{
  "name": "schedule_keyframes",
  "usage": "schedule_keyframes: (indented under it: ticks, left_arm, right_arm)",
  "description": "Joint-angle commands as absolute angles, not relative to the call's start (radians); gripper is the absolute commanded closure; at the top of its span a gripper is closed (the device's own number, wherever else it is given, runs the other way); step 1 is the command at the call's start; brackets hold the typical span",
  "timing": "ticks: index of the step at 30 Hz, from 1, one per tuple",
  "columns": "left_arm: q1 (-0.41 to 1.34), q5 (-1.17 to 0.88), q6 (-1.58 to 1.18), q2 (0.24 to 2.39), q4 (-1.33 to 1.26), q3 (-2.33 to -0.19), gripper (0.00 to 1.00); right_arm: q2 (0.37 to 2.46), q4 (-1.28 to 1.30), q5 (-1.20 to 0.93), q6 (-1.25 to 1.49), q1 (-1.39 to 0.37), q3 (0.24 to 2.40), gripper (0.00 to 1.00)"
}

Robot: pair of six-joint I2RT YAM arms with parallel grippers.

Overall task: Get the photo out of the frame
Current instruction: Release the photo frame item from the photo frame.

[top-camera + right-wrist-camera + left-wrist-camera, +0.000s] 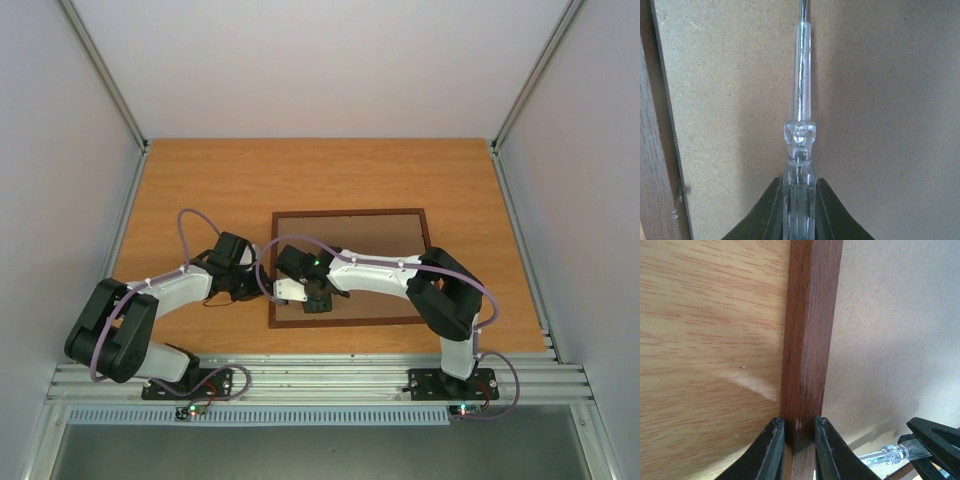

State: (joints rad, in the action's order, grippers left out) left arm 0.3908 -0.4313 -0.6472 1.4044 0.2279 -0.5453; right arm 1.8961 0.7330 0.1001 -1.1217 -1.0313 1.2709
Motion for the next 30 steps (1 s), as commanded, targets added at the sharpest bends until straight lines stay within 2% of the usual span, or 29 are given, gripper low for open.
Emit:
schedule_keyframes:
  ticks: [1, 30]
  left_arm:
    - [0.390, -0.441, -0.652, 1.389, 0.206, -0.528, 0.82]
    - [0.390, -0.460, -0.663, 1.405, 0.180, -0.517, 0.85]
  right_arm:
    - [1.897, 0.781, 0.119, -1.103, -1.016, 1.279, 0.99]
    - [1.937, 0.796, 0.077, -1.096, -0.994, 1.334, 0.99]
